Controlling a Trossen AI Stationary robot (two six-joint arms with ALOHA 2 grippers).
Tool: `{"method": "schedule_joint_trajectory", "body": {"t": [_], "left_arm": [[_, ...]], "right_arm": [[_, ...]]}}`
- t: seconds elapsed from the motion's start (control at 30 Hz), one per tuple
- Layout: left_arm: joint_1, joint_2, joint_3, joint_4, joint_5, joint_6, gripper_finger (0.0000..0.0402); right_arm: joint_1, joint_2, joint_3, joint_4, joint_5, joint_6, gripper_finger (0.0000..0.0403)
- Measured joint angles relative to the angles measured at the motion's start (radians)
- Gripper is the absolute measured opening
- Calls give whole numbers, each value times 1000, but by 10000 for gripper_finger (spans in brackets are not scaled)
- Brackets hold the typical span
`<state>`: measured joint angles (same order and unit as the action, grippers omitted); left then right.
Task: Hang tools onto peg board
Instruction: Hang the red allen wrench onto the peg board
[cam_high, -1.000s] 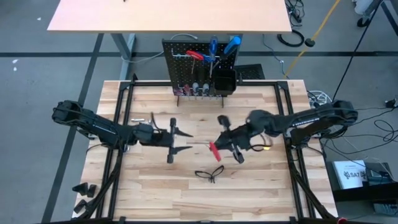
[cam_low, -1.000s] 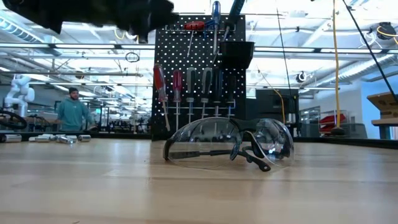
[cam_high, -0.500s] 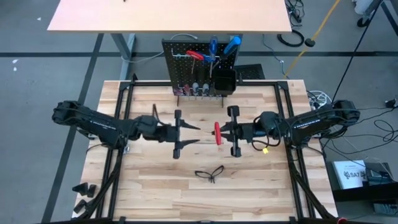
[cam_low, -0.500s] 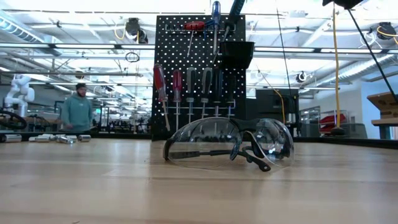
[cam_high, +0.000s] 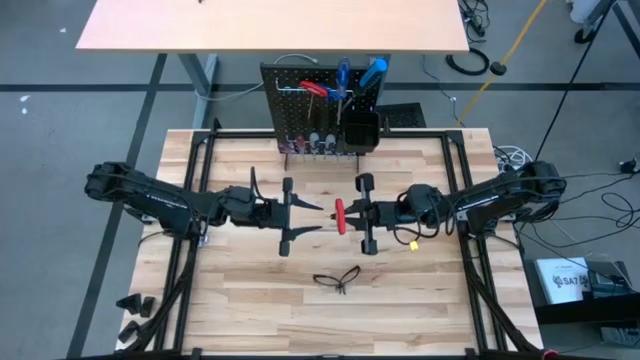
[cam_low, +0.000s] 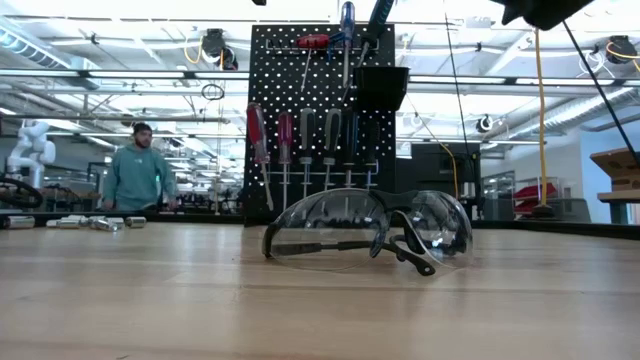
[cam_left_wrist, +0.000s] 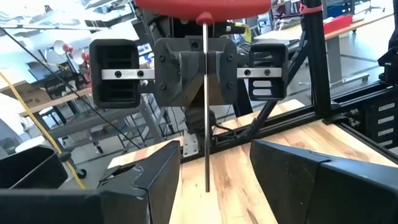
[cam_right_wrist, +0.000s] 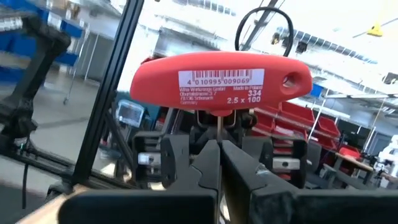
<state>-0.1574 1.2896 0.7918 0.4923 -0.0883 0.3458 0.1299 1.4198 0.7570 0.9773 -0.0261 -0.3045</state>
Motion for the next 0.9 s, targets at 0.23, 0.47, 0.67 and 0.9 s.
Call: {"method": "schedule_joint_trajectory", "body": {"t": [0.23,0.47,0.67,0.9], "left_arm": [[0,0,0,-13,0,-1,203],[0,0,0,-42,1,-1,189],[0,0,0,-40,1,0,114],[0,0,0,-39,6,7,11]], "right_arm": [[0,79,51,14,0,12,0],[0,85,65,7,0,11,0],[0,85,65,-3,0,9,0],[-5,85,65,-13,3,9,0]]}}
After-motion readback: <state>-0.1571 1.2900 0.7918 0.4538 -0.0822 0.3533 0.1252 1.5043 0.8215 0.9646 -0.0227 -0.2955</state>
